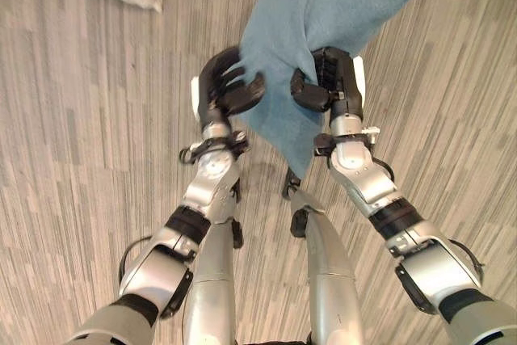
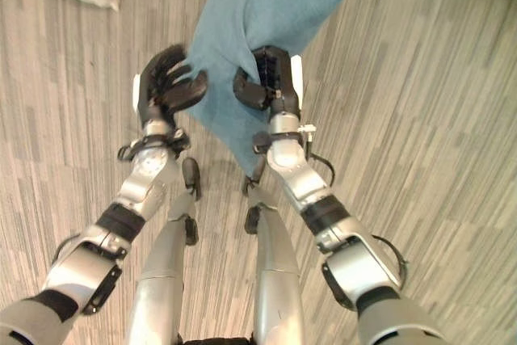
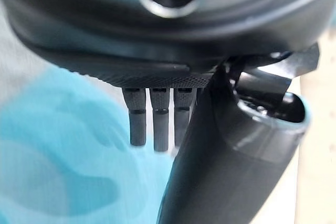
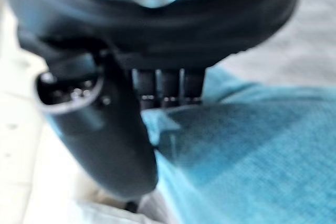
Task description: Pick up all the scattered cushions and arrange them neatly on the sofa.
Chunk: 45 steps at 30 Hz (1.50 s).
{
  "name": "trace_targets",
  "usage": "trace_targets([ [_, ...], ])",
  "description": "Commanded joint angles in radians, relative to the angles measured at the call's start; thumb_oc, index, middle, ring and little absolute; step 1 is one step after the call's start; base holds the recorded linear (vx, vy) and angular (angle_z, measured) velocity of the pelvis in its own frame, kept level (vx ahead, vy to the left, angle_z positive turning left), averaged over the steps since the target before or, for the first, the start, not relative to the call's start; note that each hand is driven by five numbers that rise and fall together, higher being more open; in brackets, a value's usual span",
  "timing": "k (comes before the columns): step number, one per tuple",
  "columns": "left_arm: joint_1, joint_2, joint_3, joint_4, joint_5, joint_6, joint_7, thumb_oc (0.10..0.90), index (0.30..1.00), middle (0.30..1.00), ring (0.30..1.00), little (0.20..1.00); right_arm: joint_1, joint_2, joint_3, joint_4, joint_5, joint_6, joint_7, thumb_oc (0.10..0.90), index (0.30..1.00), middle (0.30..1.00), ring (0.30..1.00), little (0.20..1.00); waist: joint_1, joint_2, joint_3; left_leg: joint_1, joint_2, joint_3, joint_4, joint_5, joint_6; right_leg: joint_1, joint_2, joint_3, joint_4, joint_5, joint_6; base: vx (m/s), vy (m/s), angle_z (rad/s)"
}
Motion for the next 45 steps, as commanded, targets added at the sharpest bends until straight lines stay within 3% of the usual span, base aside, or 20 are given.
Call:
trace_targets([
  [1,0.084,-0.015,-0.034,-0.037,0.02,-0.058,-0.044,0.8,0.9,0.9,0.9,0.9,-0.034,0.016,-0.057,-0.235,-0.131,-0.142,0.047,0.4,0.3,0.3,0.3,0.3,0.055,-0.005,-0.151,0.076,-0.017,-0.056,0.008,-0.171,-0.021,0.126,0.011,0.026,-0.169,-0.028,0.144,0.02,0.0,0.08],
  [3,0.086,-0.015,-0.034,-0.038,0.02,-0.058,-0.043,0.8,0.9,0.9,0.9,0.9,-0.031,0.016,-0.058,-0.237,-0.131,-0.142,0.047,0.4,0.3,0.3,0.3,0.3,0.055,-0.005,-0.15,0.081,-0.017,-0.056,0.006,-0.17,-0.021,0.131,0.012,0.026,-0.171,-0.027,0.144,0.0,0.015,0.05],
  [4,0.185,-0.021,-0.02,-0.041,0.011,-0.05,-0.07,0.8,0.9,0.9,0.9,0.9,0.043,0.013,-0.087,-0.286,-0.145,-0.136,0.062,0.4,0.3,0.3,0.3,0.3,0.069,-0.016,-0.177,0.139,-0.027,-0.056,-0.027,-0.139,-0.014,0.202,0.002,0.004,-0.217,0.006,0.139,-0.02,0.031,0.04],
  [12,0.371,-0.016,0.032,-0.044,-0.031,-0.029,-0.158,0.8,0.9,0.9,0.9,0.9,0.165,-0.026,-0.162,-0.432,-0.119,-0.154,0.129,0.4,0.3,0.3,0.3,0.3,0.097,-0.044,-0.258,0.322,-0.033,-0.049,-0.117,-0.135,-0.009,0.396,0.01,-0.013,-0.296,0.011,0.155,0.08,0.034,0.11],
  [14,0.372,-0.016,0.031,-0.044,-0.031,-0.029,-0.158,0.8,0.9,0.9,0.9,0.9,0.166,-0.026,-0.162,-0.433,-0.119,-0.154,0.129,0.4,0.3,0.3,0.3,0.3,0.097,-0.044,-0.257,0.325,-0.033,-0.049,-0.118,-0.135,-0.009,0.398,0.01,-0.013,-0.297,0.012,0.155,0.08,0.029,0.05],
  [17,0.434,-0.025,0.047,-0.069,-0.048,-0.021,-0.196,0.8,0.9,0.9,0.9,0.9,0.213,-0.036,-0.203,-0.509,-0.077,-0.174,0.175,0.4,0.3,0.3,0.3,0.3,0.105,-0.056,-0.312,0.411,-0.028,-0.043,-0.162,-0.141,-0.007,0.483,0.018,-0.016,-0.331,0.009,0.161,0.13,0.047,-0.03],
  [30,0.484,-0.044,0.098,-0.109,-0.143,-0.027,-0.255,0.8,0.9,0.9,0.9,0.9,0.263,-0.009,-0.221,-0.627,0.024,-0.198,0.27,0.4,0.3,0.3,0.3,0.3,0.108,-0.064,-0.429,0.559,-0.013,-0.009,-0.241,-0.147,-0.009,0.612,0.04,-0.005,-0.389,-0.005,0.168,0.1,0.02,-0.05],
  [37,0.429,-0.107,0.041,-0.208,-0.32,-0.057,-0.311,0.8,0.9,0.9,0.9,0.9,0.263,0.055,-0.179,-0.604,-0.008,-0.171,0.274,0.4,0.3,0.3,0.3,0.3,0.103,-0.06,-0.468,0.609,-0.007,0.001,-0.27,-0.152,-0.011,0.649,0.053,0.005,-0.408,-0.013,0.166,0.06,0.0,-0.02],
  [41,0.4,-0.123,0.005,-0.237,-0.343,-0.064,-0.316,0.8,0.9,0.9,0.9,0.9,0.26,0.077,-0.166,-0.597,-0.01,-0.165,0.268,0.4,0.3,0.3,0.3,0.3,0.097,-0.056,-0.471,0.615,-0.007,0.002,-0.276,-0.151,-0.011,0.651,0.055,0.009,-0.409,-0.015,0.165,0.02,-0.001,-0.03],
  [42,0.39,-0.129,-0.008,-0.245,-0.343,-0.068,-0.315,0.588,0.582,0.582,0.582,0.582,0.262,0.084,-0.163,-0.594,-0.012,-0.164,0.266,0.4,0.3,0.3,0.3,0.3,0.095,-0.054,-0.471,0.616,-0.007,0.002,-0.277,-0.151,-0.011,0.652,0.055,0.01,-0.41,-0.015,0.165,0.0,0.0,0.0],
  [43,0.382,-0.131,-0.019,-0.253,-0.346,-0.068,-0.319,0.547,0.521,0.521,0.521,0.521,0.26,0.088,-0.16,-0.593,-0.013,-0.163,0.264,0.4,0.3,0.3,0.3,0.3,0.093,-0.053,-0.472,0.616,-0.007,0.003,-0.278,-0.151,-0.011,0.652,0.055,0.011,-0.411,-0.015,0.164,0.0,0.0,0.0],
  [44,0.369,-0.132,-0.038,-0.263,-0.334,-0.067,-0.319,0.436,0.354,0.354,0.354,0.354,0.26,0.093,-0.158,-0.586,-0.015,-0.161,0.26,0.4,0.3,0.3,0.3,0.3,0.089,-0.05,-0.473,0.618,-0.007,0.004,-0.281,-0.151,-0.012,0.652,0.056,0.014,-0.411,-0.015,0.165,0.0,0.0,0.0],
  [45,0.369,-0.132,-0.038,-0.263,-0.333,-0.066,-0.318,0.4,0.3,0.3,0.3,0.3,0.26,0.093,-0.158,-0.586,-0.015,-0.161,0.26,0.4,0.3,0.3,0.3,0.3,0.089,-0.05,-0.473,0.619,-0.007,0.004,-0.281,-0.151,-0.012,0.652,0.056,0.014,-0.411,-0.015,0.165,0.02,-0.016,-0.08],
])
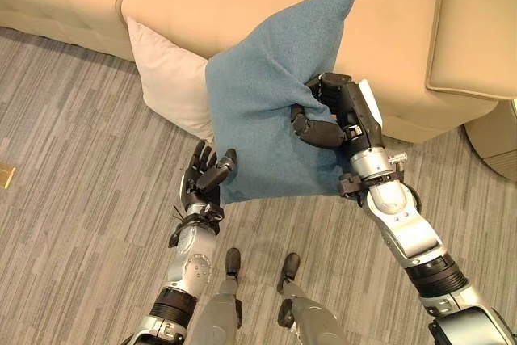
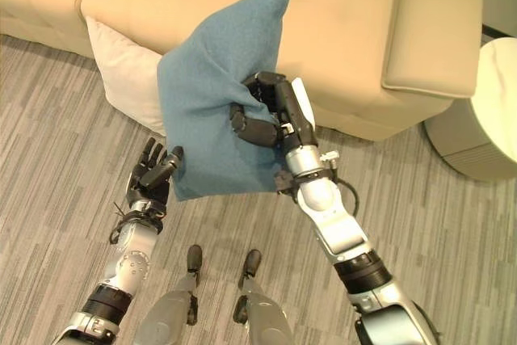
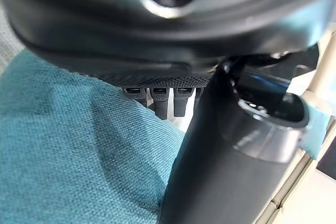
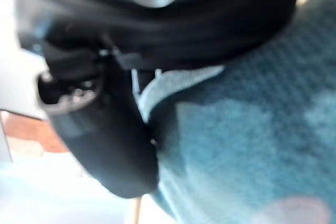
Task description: Pick up all the scattered cushions and arrange them neatly on the sofa.
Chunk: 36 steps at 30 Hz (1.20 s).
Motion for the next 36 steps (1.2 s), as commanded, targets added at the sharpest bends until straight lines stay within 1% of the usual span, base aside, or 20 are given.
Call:
trace_targets([
  [1,-0.043,-0.04,-0.13,-0.02,0.032,-0.092,-0.079,0.4,0.3,0.3,0.3,0.3,-0.061,0.136,0.003,-0.125,0.034,-0.198,-0.023,0.4,0.3,0.3,0.3,0.3,-0.008,-0.015,-0.345,0.053,-0.007,0.002,0.007,-0.179,-0.018,0.004,-0.023,0.047,0.062,-0.14,0.099,0.02,-0.006,-0.14],
  [5,-0.041,-0.039,-0.131,-0.024,0.033,-0.09,-0.079,0.4,0.3,0.3,0.3,0.3,-0.055,0.14,0.0,-0.125,0.033,-0.196,-0.023,0.4,0.3,0.3,0.3,0.3,-0.011,-0.009,-0.347,0.057,-0.006,0.003,0.005,-0.179,-0.018,0.008,-0.022,0.051,0.062,-0.141,0.098,0.02,-0.014,-0.09],
  [6,-0.037,-0.031,-0.126,-0.024,0.048,-0.084,-0.078,0.4,0.3,0.3,0.3,0.3,-0.048,0.141,-0.004,-0.122,0.035,-0.196,-0.023,0.4,0.3,0.3,0.3,0.3,-0.012,-0.003,-0.348,0.063,-0.006,0.004,0.003,-0.18,-0.02,0.012,-0.022,0.051,0.061,-0.143,0.097,0.0,0.0,0.0],
  [12,-0.012,-0.019,-0.104,-0.006,0.073,-0.064,-0.085,0.4,0.3,0.3,0.3,0.3,-0.032,0.133,-0.016,-0.107,0.044,-0.187,-0.006,0.4,0.3,0.3,0.3,0.3,-0.011,0.011,-0.357,0.084,-0.005,0.005,0.002,-0.184,-0.021,0.033,-0.021,0.051,0.062,-0.152,0.093,0.04,-0.008,-0.02],
  [20,0.014,0.001,-0.103,0.014,0.122,-0.035,-0.106,0.4,0.3,0.3,0.3,0.3,-0.019,0.121,-0.018,-0.096,0.038,-0.176,0.025,0.4,0.3,0.3,0.3,0.3,-0.01,0.02,-0.369,0.102,-0.006,0.002,0.002,-0.187,-0.023,0.055,-0.018,0.05,0.058,-0.159,0.09,0.03,-0.008,0.0],
  [21,0.019,0.01,-0.108,0.023,0.15,-0.025,-0.111,0.588,0.582,0.582,0.582,0.582,-0.019,0.113,-0.019,-0.098,0.038,-0.175,0.036,0.4,0.3,0.3,0.3,0.3,-0.01,0.021,-0.374,0.105,-0.005,0.003,0.002,-0.188,-0.024,0.06,-0.018,0.049,0.056,-0.16,0.09,0.03,-0.009,0.0],
  [22,0.019,0.01,-0.108,0.023,0.15,-0.025,-0.111,0.8,0.9,0.9,0.9,0.9,-0.019,0.113,-0.019,-0.098,0.038,-0.175,0.036,0.4,0.3,0.3,0.3,0.3,-0.01,0.021,-0.374,0.105,-0.005,0.003,0.002,-0.188,-0.024,0.06,-0.018,0.049,0.056,-0.16,0.09,0.03,-0.012,0.0],
  [24,0.028,0.032,-0.116,0.029,0.199,-0.009,-0.128,0.8,0.9,0.9,0.9,0.9,-0.031,0.094,-0.018,-0.101,0.041,-0.173,0.05,0.4,0.3,0.3,0.3,0.3,-0.01,0.025,-0.378,0.109,-0.005,0.003,0.002,-0.189,-0.025,0.064,-0.018,0.047,0.053,-0.16,0.09,0.0,0.0,0.0],
  [36,0.073,0.084,-0.113,0.04,0.254,0.021,-0.181,0.8,0.9,0.9,0.9,0.9,-0.081,0.028,0.012,-0.114,0.044,-0.163,0.106,0.4,0.3,0.3,0.3,0.3,-0.011,0.041,-0.384,0.108,-0.007,0.008,0.001,-0.188,-0.026,0.072,-0.019,0.048,0.039,-0.155,0.092,0.0,0.0,0.0],
])
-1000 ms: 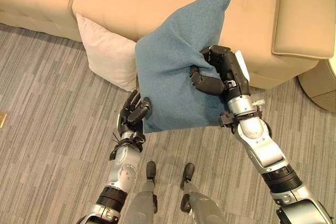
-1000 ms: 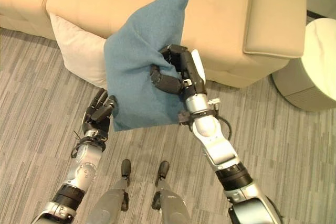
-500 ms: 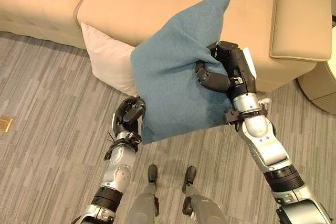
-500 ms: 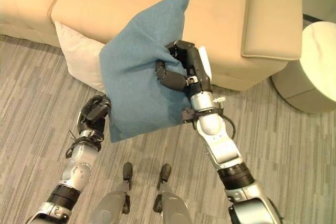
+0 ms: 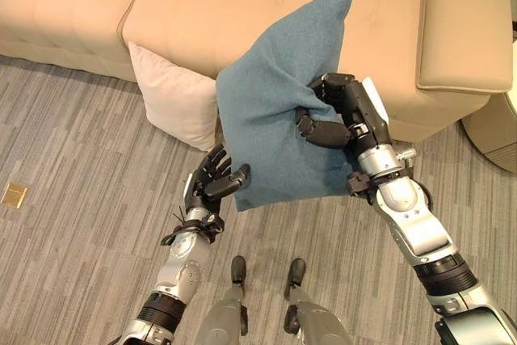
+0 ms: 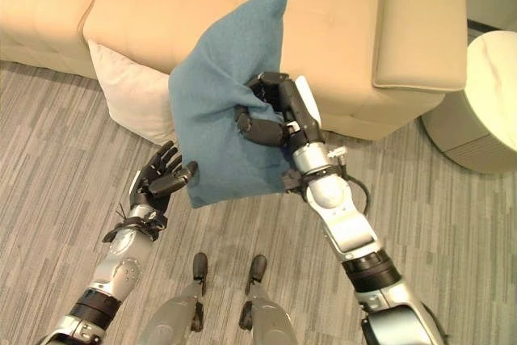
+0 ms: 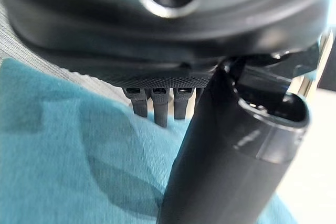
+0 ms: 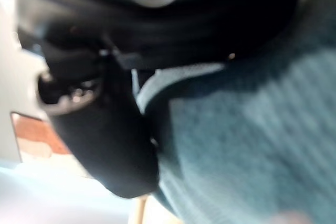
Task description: Pick up all the scattered cushions and arrange them neatly on the sofa.
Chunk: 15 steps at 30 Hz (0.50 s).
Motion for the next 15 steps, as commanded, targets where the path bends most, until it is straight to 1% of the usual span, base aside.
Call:
trace_targets([
  [1,0.044,-0.019,-0.067,0.045,0.065,-0.056,-0.064,0.8,0.9,0.9,0.9,0.9,-0.083,0.092,0.03,-0.116,0.052,-0.181,0.014,0.4,0.3,0.3,0.3,0.3,-0.009,0.0,-0.363,0.078,-0.01,-0.014,0.001,-0.188,-0.025,0.048,-0.021,0.024,0.048,-0.168,0.093,0.0,0.0,0.0],
  [4,0.055,-0.022,-0.064,0.07,0.086,-0.053,-0.062,0.8,0.9,0.9,0.9,0.9,-0.085,0.091,0.031,-0.125,0.062,-0.184,0.02,0.4,0.3,0.3,0.3,0.3,-0.01,-0.001,-0.364,0.079,-0.01,-0.013,0.001,-0.187,-0.025,0.05,-0.021,0.025,0.046,-0.167,0.093,0.0,0.0,0.0],
  [9,0.079,-0.012,-0.061,0.143,0.174,-0.045,-0.059,0.8,0.9,0.9,0.9,0.9,-0.084,0.067,0.022,-0.153,0.082,-0.196,0.039,0.4,0.3,0.3,0.3,0.3,-0.013,-0.004,-0.366,0.085,-0.009,-0.009,0.001,-0.19,-0.026,0.054,-0.02,0.029,0.045,-0.166,0.093,0.0,0.0,0.0],
  [15,0.089,-0.013,-0.076,0.197,0.189,-0.028,-0.091,0.8,0.9,0.9,0.9,0.9,-0.087,0.064,0.025,-0.165,0.101,-0.194,0.053,0.4,0.3,0.3,0.3,0.3,-0.019,-0.003,-0.371,0.089,-0.007,-0.005,0.001,-0.193,-0.026,0.055,-0.021,0.035,0.046,-0.167,0.093,0.0,0.0,0.0],
])
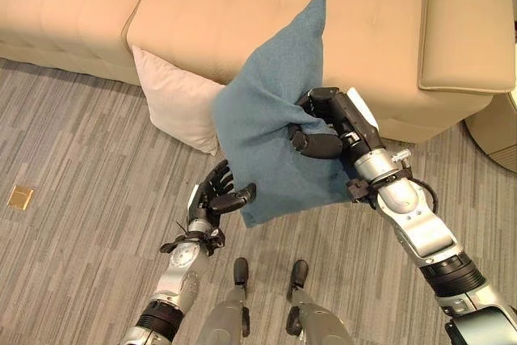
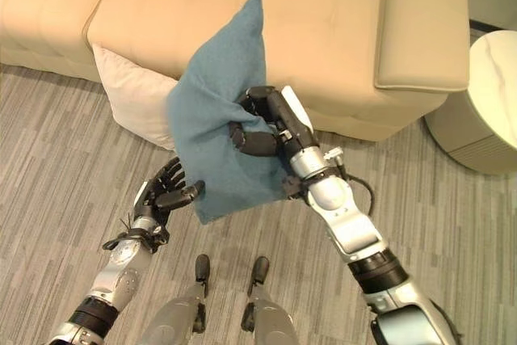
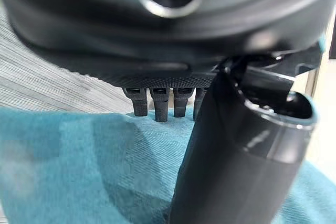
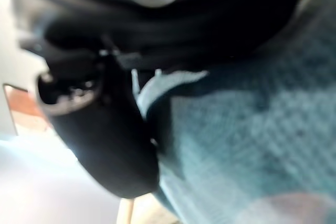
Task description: Pick up all the scattered cushions and arrange them neatly on the sofa.
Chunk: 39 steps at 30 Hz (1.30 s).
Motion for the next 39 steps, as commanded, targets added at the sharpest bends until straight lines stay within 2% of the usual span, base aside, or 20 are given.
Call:
trace_targets([
  [1,0.043,-0.018,-0.08,0.112,0.039,-0.04,-0.062,0.8,0.9,0.9,0.9,0.9,-0.092,0.118,-0.005,-0.164,0.099,-0.196,-0.017,0.4,0.3,0.3,0.3,0.3,-0.021,-0.015,-0.364,0.087,-0.008,-0.007,0.001,-0.193,-0.025,0.053,-0.021,0.034,0.047,-0.167,0.093,0.0,0.0,0.0],
  [5,0.03,-0.032,-0.105,0.106,0.023,-0.035,-0.077,0.8,0.9,0.9,0.9,0.9,-0.095,0.132,0.002,-0.164,0.103,-0.189,-0.016,0.4,0.3,0.3,0.3,0.3,-0.024,-0.015,-0.365,0.087,-0.008,-0.005,0.001,-0.193,-0.024,0.055,-0.022,0.034,0.047,-0.167,0.093,0.0,0.0,0.0],
  [6,0.015,-0.046,-0.118,0.1,0.004,-0.036,-0.075,0.593,0.589,0.589,0.589,0.589,-0.097,0.141,0.006,-0.162,0.102,-0.187,-0.021,0.4,0.3,0.3,0.3,0.3,-0.025,-0.016,-0.365,0.087,-0.008,-0.005,0.001,-0.193,-0.024,0.054,-0.022,0.034,0.048,-0.166,0.093,0.0,0.0,0.0],
  [7,0.006,-0.056,-0.123,0.097,-0.007,-0.038,-0.073,0.455,0.382,0.382,0.382,0.382,-0.098,0.148,0.009,-0.161,0.1,-0.185,-0.024,0.4,0.3,0.3,0.3,0.3,-0.026,-0.017,-0.365,0.087,-0.008,-0.005,0.001,-0.193,-0.024,0.054,-0.022,0.035,0.047,-0.166,0.093,0.0,0.0,0.0],
  [8,0.006,-0.056,-0.123,0.097,-0.007,-0.038,-0.073,0.4,0.3,0.3,0.3,0.3,-0.098,0.148,0.009,-0.16,0.1,-0.185,-0.024,0.4,0.3,0.3,0.3,0.3,-0.026,-0.017,-0.365,0.087,-0.008,-0.005,0.001,-0.193,-0.024,0.054,-0.022,0.035,0.047,-0.166,0.093,0.0,0.0,0.0],
  [14,-0.039,-0.105,-0.137,0.03,-0.127,-0.062,-0.045,0.4,0.3,0.3,0.3,0.3,-0.088,0.186,0.013,-0.158,0.083,-0.18,-0.047,0.4,0.3,0.3,0.3,0.3,-0.027,-0.022,-0.368,0.089,-0.009,-0.007,0.001,-0.192,-0.023,0.055,-0.024,0.035,0.045,-0.164,0.093,0.0,0.0,0.0],
  [20,-0.034,-0.099,-0.123,-0.036,-0.151,-0.075,-0.033,0.4,0.3,0.3,0.3,0.3,-0.053,0.191,0.01,-0.148,0.072,-0.174,-0.05,0.4,0.3,0.3,0.3,0.3,-0.023,-0.021,-0.367,0.095,-0.009,-0.008,0.001,-0.191,-0.023,0.063,-0.024,0.034,0.046,-0.166,0.093,0.0,-0.009,-0.01],
  [27,0.021,-0.032,-0.086,-0.127,-0.048,-0.081,-0.031,0.4,0.3,0.3,0.3,0.3,0.085,0.167,-0.035,-0.143,0.027,-0.176,-0.017,0.4,0.3,0.3,0.3,0.3,-0.014,-0.009,-0.37,0.102,-0.007,-0.015,0.002,-0.183,-0.028,0.079,-0.024,0.022,0.051,-0.175,0.089,-0.02,-0.046,0.02],
  [32,0.083,0.047,-0.076,-0.221,0.071,-0.082,-0.058,0.4,0.3,0.3,0.3,0.3,0.267,0.124,-0.134,-0.14,-0.073,-0.19,-0.013,0.4,0.3,0.3,0.3,0.3,-0.01,0.007,-0.365,0.102,0.0,-0.038,0.009,-0.174,-0.034,0.086,-0.021,0.0,0.085,-0.202,0.078,-0.02,-0.064,0.09],
  [35,0.097,0.06,-0.07,-0.246,0.092,-0.087,-0.064,0.4,0.3,0.3,0.3,0.3,0.328,0.128,-0.165,-0.134,-0.086,-0.196,-0.018,0.4,0.3,0.3,0.3,0.3,-0.013,0.009,-0.36,0.103,0.002,-0.047,0.015,-0.171,-0.04,0.089,-0.02,-0.01,0.094,-0.212,0.072,0.0,-0.08,0.19],
  [37,0.111,0.066,-0.059,-0.271,0.091,-0.09,-0.067,0.4,0.3,0.3,0.3,0.3,0.373,0.134,-0.181,-0.119,-0.105,-0.202,-0.025,0.4,0.3,0.3,0.3,0.3,-0.015,0.009,-0.351,0.095,0.006,-0.057,0.043,-0.176,-0.046,0.094,-0.018,-0.012,0.098,-0.22,0.065,0.0,-0.077,0.26],
  [39,0.116,0.074,-0.047,-0.295,0.095,-0.092,-0.067,0.4,0.3,0.3,0.3,0.3,0.404,0.14,-0.193,-0.098,-0.112,-0.203,-0.029,0.4,0.3,0.3,0.3,0.3,-0.016,0.001,-0.33,0.056,0.007,-0.064,0.132,-0.196,-0.058,0.099,-0.019,-0.016,0.1,-0.227,0.055,-0.04,-0.112,0.12],
])
